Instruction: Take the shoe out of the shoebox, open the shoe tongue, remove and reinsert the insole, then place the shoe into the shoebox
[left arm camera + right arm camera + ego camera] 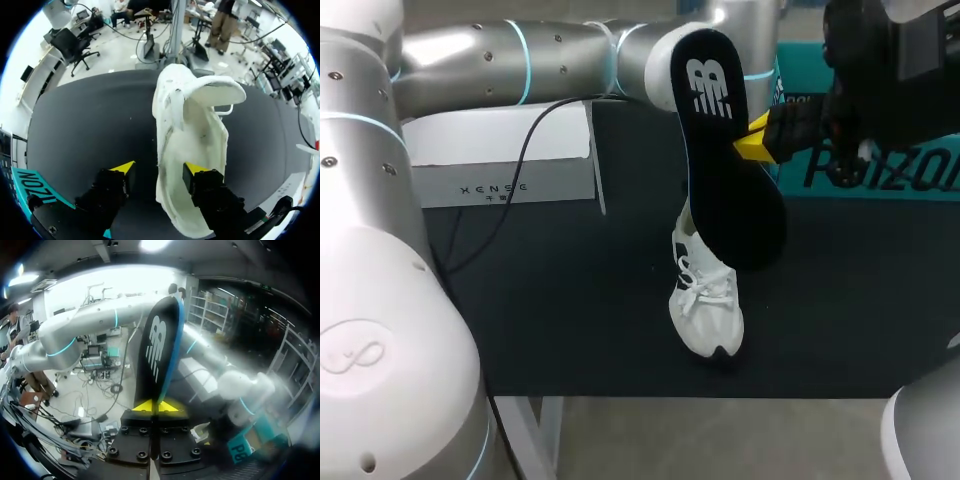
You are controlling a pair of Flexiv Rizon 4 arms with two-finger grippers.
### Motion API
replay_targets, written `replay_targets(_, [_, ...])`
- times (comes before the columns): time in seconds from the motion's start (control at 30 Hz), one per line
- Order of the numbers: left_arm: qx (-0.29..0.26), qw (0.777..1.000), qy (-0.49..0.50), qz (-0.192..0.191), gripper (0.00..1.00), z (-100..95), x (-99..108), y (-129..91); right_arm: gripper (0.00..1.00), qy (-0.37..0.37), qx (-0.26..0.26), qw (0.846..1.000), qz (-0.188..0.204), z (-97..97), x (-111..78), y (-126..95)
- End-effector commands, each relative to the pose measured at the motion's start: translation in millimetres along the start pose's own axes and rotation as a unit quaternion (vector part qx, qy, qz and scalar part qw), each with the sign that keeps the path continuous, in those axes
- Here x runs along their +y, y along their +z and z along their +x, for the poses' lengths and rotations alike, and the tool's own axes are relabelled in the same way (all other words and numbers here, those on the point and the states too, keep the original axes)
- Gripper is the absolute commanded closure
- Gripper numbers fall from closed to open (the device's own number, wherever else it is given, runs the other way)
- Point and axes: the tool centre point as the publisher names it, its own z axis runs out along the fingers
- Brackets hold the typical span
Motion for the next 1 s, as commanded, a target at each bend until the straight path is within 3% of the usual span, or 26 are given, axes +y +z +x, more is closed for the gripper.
replay_targets(0.03, [-0.081, 0.996, 0.007, -0.026, 0.0, 17.6, -6, -28, 1.0, 0.0, 0.002, 1.0, 0.002, -1.7, 2.0, 2])
replay_targets(0.27, [-0.277, 0.96, 0.004, -0.049, 0.0, 40.6, 1, -98, 1.0, 0.0, 0.002, 1.0, 0.002, -1.7, 2.0, 2])
replay_targets(0.47, [-0.451, 0.892, -0.037, 0.011, 0.0, 88.5, 21, -140, 1.0, 0.0, 0.002, 1.0, 0.002, -1.7, 2.0, 2])
replay_targets(0.53, [-0.508, 0.859, -0.042, 0.034, 0.0, 105.2, 23, -147, 1.0, 0.0, 0.002, 1.0, 0.002, -1.7, 2.0, 2])
replay_targets(0.73, [-0.614, 0.785, -0.037, 0.073, 0.0, 144.5, 28, -149, 1.0, 0.0, 0.002, 1.0, 0.002, -1.7, 2.0, 2])
replay_targets(0.83, [-0.642, 0.761, -0.023, 0.087, 0.0, 156.0, 28, -145, 1.0, 0.0, 0.002, 1.0, 0.002, -1.7, 2.0, 2])
replay_targets(0.9, [-0.677, 0.726, -0.01, 0.117, 0.0, 163.8, 26, -145, 1.0, 0.0, 0.002, 1.0, 0.002, -1.7, 2.0, 2])
replay_targets(1.0, [-0.677, 0.726, -0.01, 0.117, 0.0, 163.8, 26, -145, 1.0, 0.0, 0.002, 1.0, 0.002, -1.7, 2.0, 2])
